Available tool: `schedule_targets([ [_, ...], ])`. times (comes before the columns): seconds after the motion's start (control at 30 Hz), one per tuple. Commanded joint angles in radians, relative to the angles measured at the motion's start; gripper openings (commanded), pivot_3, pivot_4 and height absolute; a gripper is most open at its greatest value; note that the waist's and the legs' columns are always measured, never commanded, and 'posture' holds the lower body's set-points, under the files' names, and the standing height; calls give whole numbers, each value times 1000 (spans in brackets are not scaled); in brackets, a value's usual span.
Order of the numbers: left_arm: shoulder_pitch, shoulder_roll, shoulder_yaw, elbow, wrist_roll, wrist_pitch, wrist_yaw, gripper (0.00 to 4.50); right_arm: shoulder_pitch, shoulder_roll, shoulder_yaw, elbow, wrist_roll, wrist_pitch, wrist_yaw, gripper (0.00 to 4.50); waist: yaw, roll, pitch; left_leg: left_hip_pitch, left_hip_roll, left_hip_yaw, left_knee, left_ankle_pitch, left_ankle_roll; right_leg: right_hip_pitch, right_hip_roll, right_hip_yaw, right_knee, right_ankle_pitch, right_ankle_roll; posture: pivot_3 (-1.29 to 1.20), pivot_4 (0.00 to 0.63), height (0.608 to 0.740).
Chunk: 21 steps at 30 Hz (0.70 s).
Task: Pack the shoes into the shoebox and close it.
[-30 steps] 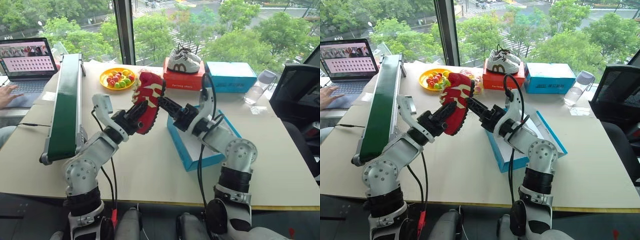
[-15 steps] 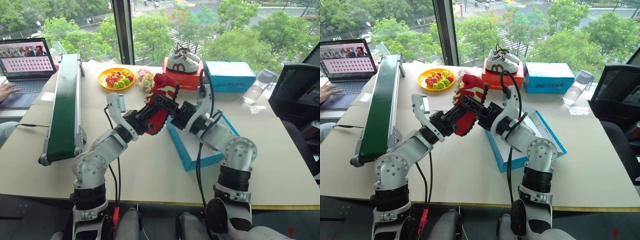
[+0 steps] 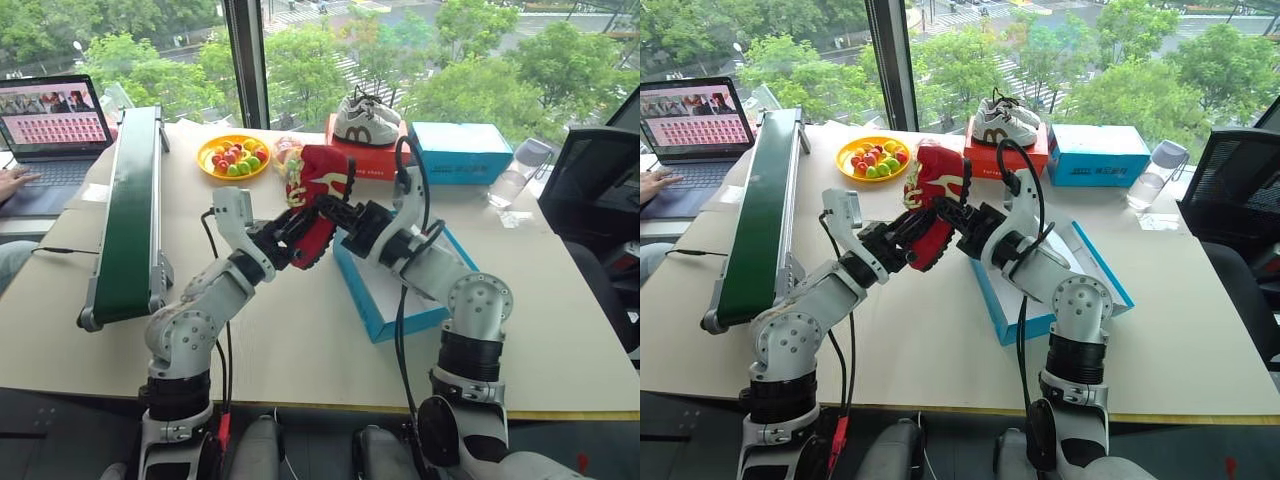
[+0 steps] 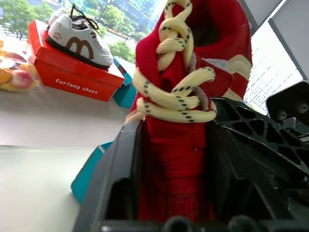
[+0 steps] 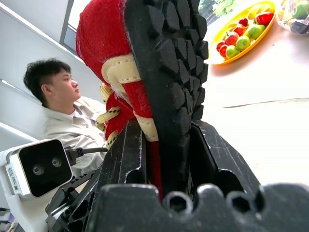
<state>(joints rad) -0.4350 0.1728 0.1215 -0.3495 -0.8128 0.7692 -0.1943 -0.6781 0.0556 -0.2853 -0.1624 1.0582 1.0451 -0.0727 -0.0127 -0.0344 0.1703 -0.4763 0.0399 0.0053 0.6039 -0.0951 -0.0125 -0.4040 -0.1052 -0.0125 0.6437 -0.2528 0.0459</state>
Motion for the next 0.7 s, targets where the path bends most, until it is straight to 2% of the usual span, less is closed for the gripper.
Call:
schedule_targets([
  [0.03, 22, 27, -38, -47, 15, -7, -49, 2842, -73, -24, -62, 13, 31, -77, -21, 1021, 0, 0, 0, 0, 0, 0, 0, 0, 0, 0, 0, 0, 0, 0, 0, 0, 150, 740],
  [0.13, 71, 97, -62, -88, 36, -5, -110, 2842, -119, -139, -102, 76, 6, -79, 9, 1021, 2, 2, 1, 0, 0, 0, 0, 0, 0, 0, 0, 0, -1, 0, 0, 0, 150, 740],
  [0.23, 119, 163, -108, -124, 66, -8, -167, 2842, -153, -281, -87, 150, -45, -49, 75, 1021, 6, 3, 2, -1, 0, 1, -1, 0, 0, 0, 0, 0, -3, 0, 0, 0, 150, 740],
  [0.33, 149, 180, -128, -144, 52, -7, -199, 2842, -206, -490, 47, 290, -177, 2, 232, 1021, 6, 4, 2, -1, 0, 1, -3, 0, 0, -1, -1, 0, -4, -1, -1, 0, 150, 740],
  [0.4, 152, 174, -137, -143, 55, -11, -202, 2842, -233, -572, 144, 359, -242, 11, 348, 1021, 4, 4, 2, 0, 0, 3, -5, 0, 0, -2, -1, 1, -5, -1, -2, 0, 150, 740],
  [0.53, 149, 163, -151, -133, 69, -17, -209, 2842, -289, -662, 366, 515, -436, -64, 568, 1021, -6, 5, 2, 0, 1, 4, -6, -1, 2, -3, 1, 3, -5, -2, -3, 0, 150, 740],
  [0.7, 148, 151, -157, -128, 76, -22, -209, 2842, -359, -657, 543, 789, -664, -222, 753, 1021, -1, 5, 3, 0, 2, 4, -5, -1, 2, -3, 2, 3, -3, -2, -3, 0, 150, 740],
])
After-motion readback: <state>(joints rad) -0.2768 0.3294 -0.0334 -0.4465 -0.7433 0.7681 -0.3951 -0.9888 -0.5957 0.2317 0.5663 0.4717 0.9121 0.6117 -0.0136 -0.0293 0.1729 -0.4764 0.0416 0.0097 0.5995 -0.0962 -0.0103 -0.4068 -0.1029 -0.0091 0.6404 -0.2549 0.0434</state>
